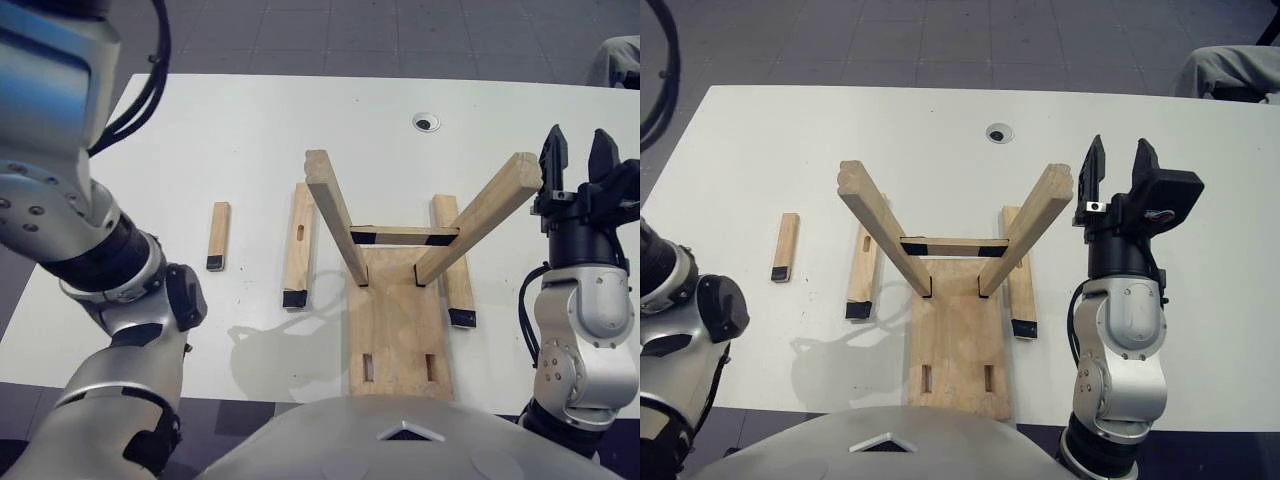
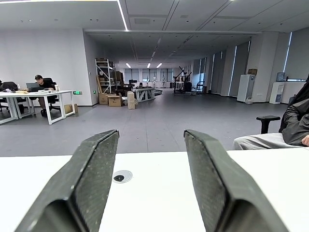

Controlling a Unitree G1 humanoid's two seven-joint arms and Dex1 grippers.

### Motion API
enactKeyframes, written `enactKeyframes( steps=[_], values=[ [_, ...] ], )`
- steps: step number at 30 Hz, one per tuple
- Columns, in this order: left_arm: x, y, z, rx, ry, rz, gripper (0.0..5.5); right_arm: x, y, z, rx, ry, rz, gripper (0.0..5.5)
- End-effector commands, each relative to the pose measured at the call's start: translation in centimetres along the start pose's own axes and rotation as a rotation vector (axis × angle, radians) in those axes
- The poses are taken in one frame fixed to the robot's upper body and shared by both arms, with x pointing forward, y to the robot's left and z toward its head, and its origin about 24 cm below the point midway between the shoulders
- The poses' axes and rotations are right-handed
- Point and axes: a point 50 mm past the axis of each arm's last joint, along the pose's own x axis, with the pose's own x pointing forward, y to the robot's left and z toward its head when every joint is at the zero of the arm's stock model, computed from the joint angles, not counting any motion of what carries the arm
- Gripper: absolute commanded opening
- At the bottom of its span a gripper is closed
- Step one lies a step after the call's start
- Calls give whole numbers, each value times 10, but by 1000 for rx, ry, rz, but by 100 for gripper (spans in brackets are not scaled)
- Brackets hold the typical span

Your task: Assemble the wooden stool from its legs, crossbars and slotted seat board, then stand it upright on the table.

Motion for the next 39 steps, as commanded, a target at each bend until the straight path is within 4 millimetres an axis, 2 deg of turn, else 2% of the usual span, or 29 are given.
enactKeyframes(
  steps=[1, 3, 4, 5, 7, 11, 15, 19, 21, 23, 26, 29, 32, 35, 37, 39],
  values=[
    [-23, 13, -89, -97, 388, 107, 549, -1, 1, 4, 3, -13, 7, 246],
    [-59, 0, -155, -178, 669, 123, 549, -2, 1, 5, 2, -16, 7, 246],
    [-77, -12, -178, -220, 773, 105, 549, -2, 0, 6, 1, -16, 6, 246],
    [-91, -23, -192, -263, 839, 84, 549, -2, 0, 6, 0, -17, 3, 246],
    [-104, -36, -204, -307, 881, 62, 549, -2, -1, 7, -1, -19, 1, 246],
    [-102, -30, -202, -296, 820, 79, 549, -2, -1, 8, 1, -24, 1, 246],
    [-90, -17, -188, -216, 731, 99, 549, -3, 0, 8, 5, -25, 5, 246],
    [-63, -2, -154, -87, 557, 91, 549, -3, 0, 7, 6, -25, 4, 246],
    [-43, 0, -119, -5, 386, 49, 549, -1, -4, 8, -9, -32, -8, 246],
    [-32, 0, -83, 71, 230, 13, 549, 2, -13, 12, -37, -54, -31, 246],
    [-31, 2, -48, 151, 106, -4, 549, 6, -30, 22, -88, -93, -72, 246],
    [-43, 14, -20, 236, 47, 48, 549, 9, -55, 31, -134, -86, -114, 246],
    [-60, 27, -7, 323, 87, 111, 549, 7, -74, 24, -166, 41, -87, 246],
    [-100, 47, -12, 463, 356, 109, 549, -8, -86, -10, -155, 383, 169, 246],
    [-132, 57, -17, 507, 558, 43, 549, -23, -95, -19, -140, 538, 353, 246],
    [-169, 58, -24, 436, 777, -89, 549, -40, -100, -18, -114, 648, 575, 246]
  ],
)
